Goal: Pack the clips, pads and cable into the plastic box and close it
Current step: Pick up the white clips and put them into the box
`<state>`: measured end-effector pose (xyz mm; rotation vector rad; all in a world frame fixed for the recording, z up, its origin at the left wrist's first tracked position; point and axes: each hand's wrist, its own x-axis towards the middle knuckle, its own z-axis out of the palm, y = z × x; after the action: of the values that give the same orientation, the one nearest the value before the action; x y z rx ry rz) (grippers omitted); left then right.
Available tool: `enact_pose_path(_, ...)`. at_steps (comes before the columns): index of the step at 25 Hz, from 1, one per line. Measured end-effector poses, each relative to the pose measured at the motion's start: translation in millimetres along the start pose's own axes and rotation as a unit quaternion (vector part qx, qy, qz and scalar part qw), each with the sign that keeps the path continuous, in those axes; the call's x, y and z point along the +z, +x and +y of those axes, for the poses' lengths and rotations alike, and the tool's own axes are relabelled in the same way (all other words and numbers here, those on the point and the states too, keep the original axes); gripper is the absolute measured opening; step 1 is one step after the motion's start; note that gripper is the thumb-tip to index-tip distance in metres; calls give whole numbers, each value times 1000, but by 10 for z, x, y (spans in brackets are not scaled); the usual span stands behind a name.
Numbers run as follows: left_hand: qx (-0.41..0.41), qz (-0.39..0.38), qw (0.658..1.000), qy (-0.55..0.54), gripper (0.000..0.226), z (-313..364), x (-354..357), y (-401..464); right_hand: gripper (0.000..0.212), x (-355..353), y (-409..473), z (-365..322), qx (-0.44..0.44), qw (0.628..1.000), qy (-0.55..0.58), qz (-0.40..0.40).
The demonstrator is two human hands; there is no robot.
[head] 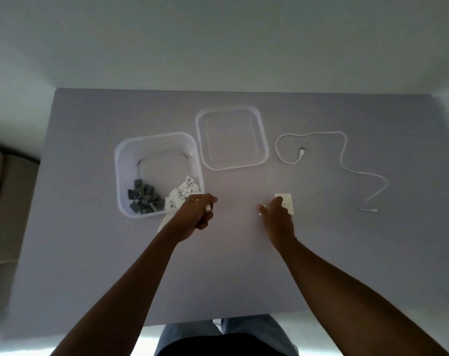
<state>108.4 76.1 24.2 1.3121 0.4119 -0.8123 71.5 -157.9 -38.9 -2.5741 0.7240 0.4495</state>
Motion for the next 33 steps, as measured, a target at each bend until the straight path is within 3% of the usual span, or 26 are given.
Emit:
enact_pose_path(4,-3,56,998,-7,31,125,-344,-28,26,111,-159,15,26,999,47,7)
enact_pose_path(8,4,70,997,19,30,258,-644,-59,21,193,-198,-181,18,997,78,6)
enact_pose_path(10,7,88,996,13,31,331,-780,-46,18,181,-158,-360,41,982,181,-29)
enact_pose_path(12,11,128,991,24,33,402,-939,-7,26,88,-191,-653,121,905,395,-101)
enact_pose_path(14,32,178,981,75,38,473,-1136,84,27,-31,-247,-961,172,780,574,-180)
enact_pose_path(17,72,243,942,218,41,600,-1400,320,24,-195,-289,-1391,134,642,692,-301)
enact_pose_path(19,83,249,908,326,36,669,-1490,492,24,-263,-294,-1637,106,578,729,-351)
enact_pose_path(22,85,232,842,479,31,685,-1604,670,25,-232,-237,-1965,91,527,761,-368)
enact_pose_path(24,94,224,796,554,26,663,-1678,737,23,-143,-163,-2156,97,522,765,-365)
enact_pose_path(29,97,212,700,675,27,668,-1642,737,21,195,-3,-2515,201,591,719,-306)
enact_pose_path(31,98,219,695,678,29,670,-1630,716,26,323,15,-2634,240,621,687,-291)
enact_pose_path(33,120,223,713,653,25,684,-1646,670,27,437,36,-2731,266,651,655,-276)
